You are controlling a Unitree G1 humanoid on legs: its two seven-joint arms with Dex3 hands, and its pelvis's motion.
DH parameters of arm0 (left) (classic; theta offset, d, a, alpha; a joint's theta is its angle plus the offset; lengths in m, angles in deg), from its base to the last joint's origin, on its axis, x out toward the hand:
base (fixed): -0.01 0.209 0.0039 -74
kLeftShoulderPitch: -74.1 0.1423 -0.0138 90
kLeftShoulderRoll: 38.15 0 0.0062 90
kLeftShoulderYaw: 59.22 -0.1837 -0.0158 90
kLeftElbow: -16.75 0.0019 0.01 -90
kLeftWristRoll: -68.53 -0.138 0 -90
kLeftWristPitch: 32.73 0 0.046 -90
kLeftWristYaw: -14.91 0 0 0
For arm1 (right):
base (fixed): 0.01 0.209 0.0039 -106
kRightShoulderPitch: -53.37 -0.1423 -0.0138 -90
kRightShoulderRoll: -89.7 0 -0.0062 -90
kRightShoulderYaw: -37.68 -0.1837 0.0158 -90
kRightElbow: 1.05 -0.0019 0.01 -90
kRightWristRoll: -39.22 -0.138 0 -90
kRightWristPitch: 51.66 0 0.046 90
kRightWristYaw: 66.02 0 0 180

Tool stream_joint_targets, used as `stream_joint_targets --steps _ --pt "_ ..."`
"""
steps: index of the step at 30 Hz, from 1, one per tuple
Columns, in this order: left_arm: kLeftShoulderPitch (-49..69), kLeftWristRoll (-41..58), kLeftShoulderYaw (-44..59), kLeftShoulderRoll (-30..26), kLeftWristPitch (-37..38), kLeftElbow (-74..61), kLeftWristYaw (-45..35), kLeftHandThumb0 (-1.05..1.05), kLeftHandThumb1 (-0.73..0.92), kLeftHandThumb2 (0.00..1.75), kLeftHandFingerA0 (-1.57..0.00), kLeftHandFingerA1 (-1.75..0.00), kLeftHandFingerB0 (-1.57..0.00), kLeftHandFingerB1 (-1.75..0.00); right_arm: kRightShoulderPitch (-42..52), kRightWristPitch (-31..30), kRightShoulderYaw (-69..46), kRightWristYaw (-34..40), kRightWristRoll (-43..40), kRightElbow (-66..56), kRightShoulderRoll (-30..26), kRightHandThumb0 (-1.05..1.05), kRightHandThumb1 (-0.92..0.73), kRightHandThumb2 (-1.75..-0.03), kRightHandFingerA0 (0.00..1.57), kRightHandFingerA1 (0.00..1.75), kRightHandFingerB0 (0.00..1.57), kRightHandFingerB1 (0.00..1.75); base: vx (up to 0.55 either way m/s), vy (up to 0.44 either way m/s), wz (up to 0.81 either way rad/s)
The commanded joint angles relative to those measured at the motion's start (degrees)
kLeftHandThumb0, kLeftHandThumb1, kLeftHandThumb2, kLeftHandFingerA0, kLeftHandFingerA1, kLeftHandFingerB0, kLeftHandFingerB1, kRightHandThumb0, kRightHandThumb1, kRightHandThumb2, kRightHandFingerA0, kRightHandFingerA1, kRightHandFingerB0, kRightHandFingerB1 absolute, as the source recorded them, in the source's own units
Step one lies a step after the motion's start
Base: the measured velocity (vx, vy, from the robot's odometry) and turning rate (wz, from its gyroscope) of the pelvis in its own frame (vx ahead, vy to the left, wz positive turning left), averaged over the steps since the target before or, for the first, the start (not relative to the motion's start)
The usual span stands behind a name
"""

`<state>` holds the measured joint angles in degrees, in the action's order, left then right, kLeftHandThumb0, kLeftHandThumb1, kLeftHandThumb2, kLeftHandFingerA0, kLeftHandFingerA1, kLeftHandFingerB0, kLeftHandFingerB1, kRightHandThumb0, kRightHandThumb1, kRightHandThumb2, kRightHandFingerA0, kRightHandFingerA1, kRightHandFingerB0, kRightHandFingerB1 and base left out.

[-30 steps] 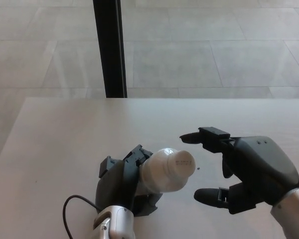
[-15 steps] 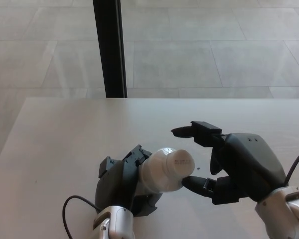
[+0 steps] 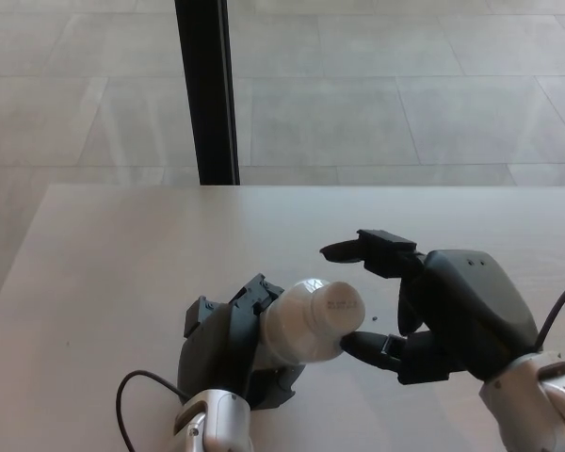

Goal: The robot uses its left hand to to lift the bottle kept on the middle of the desk and tilts it towards its right hand. It then uses its right hand to rotate its cap to open it and places the bottle and cap back on the desk

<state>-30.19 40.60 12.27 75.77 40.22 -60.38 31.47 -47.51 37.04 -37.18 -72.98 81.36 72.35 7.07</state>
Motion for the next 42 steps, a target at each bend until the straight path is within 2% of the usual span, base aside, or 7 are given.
stream_joint_targets --steps 1,18,21,23,24,26,42 --pt "1.9 0.4 0.2 -0.5 -3.6 2.0 -1.6 0.02 0.84 0.89 -0.65 -1.75 -0.66 -1.38 0.4 2.0 -0.1 1.4 -1.5 0.0 -1.0 -0.32 -0.67 -0.60 0.95 1.50 0.58 0.51 0.00 0.000 0.00" --pt "1.6 -0.3 -0.1 -0.8 -3.8 2.6 -1.1 0.04 0.90 0.64 -0.75 -1.74 -0.62 -1.37 -0.6 11.1 -0.5 6.7 -3.2 1.1 -1.5 -0.30 -0.64 -0.63 0.82 1.65 0.88 0.72 0.00 0.000 0.00" --pt "1.9 0.0 0.0 -1.1 -2.8 2.6 -1.3 -0.03 0.86 0.79 -0.67 -1.75 -0.63 -1.41 -0.6 11.7 -0.4 6.9 -3.1 1.1 -1.6 -0.33 -0.64 -0.64 0.80 1.63 0.89 0.73 0.00 0.000 0.00" --pt "2.0 0.2 0.1 -1.1 -2.4 2.8 -0.9 -0.03 0.87 0.76 -0.68 -1.75 -0.63 -1.42 -0.7 11.4 -0.4 6.7 -2.7 1.0 -1.6 -0.31 -0.63 -0.63 0.84 1.64 0.87 0.72 0.00 0.000 0.00" --pt "1.9 0.1 0.1 -1.0 -2.7 2.9 -0.8 -0.03 0.87 0.76 -0.67 -1.75 -0.63 -1.42 -0.7 11.2 -0.4 6.6 -2.5 0.9 -1.7 -0.36 -0.45 -0.91 1.13 1.31 0.83 0.80 0.00 0.000 0.00" --pt "1.6 -0.3 -0.1 -1.3 -3.0 3.0 -1.1 -0.03 0.86 0.81 -0.68 -1.75 -0.64 -1.41 -0.9 11.6 -0.5 7.0 -2.6 1.2 -1.8 -0.34 -0.62 -0.66 0.85 1.61 0.87 0.72 0.00 0.000 0.00" --pt "2.7 -0.3 0.2 -2.5 -2.4 2.8 -1.1 0.01 0.87 0.76 -0.66 -1.75 -0.61 -1.37 -3.6 15.9 -5.1 2.5 -8.4 2.5 -11.6 -0.31 -0.56 -0.72 0.96 1.57 0.91 0.79 0.00 0.000 0.00"
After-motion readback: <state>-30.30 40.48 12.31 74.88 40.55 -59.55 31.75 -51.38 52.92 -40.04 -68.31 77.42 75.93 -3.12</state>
